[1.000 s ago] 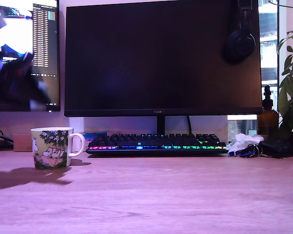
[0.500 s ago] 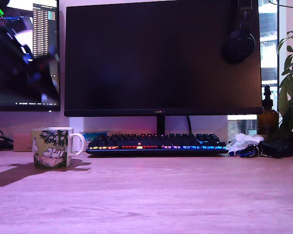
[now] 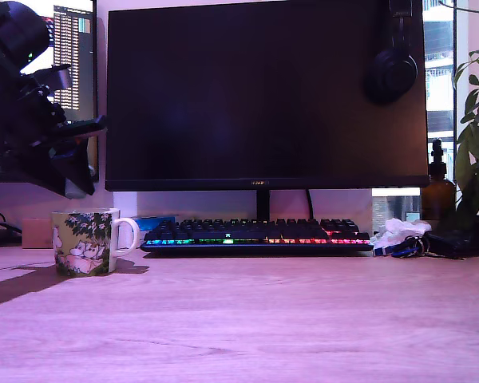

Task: Pick up the coffee capsules on the table and drop them inside the coffee cup

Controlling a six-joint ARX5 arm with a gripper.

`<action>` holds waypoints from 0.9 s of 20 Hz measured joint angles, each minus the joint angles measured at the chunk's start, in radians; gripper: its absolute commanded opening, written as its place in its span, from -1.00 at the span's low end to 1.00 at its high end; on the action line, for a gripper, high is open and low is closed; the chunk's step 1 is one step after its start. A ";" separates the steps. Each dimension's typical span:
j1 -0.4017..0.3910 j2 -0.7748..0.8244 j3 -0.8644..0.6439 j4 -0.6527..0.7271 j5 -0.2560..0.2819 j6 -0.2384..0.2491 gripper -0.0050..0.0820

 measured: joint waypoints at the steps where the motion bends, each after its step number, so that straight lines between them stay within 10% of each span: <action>1: 0.000 0.000 0.000 -0.008 -0.001 0.000 -0.54; 10: 0.000 0.000 0.000 -0.021 -0.003 0.000 -0.49; 14: 0.000 0.000 0.000 -0.045 -0.003 0.000 0.40; 18: 0.000 0.000 0.000 -0.045 0.013 0.000 0.47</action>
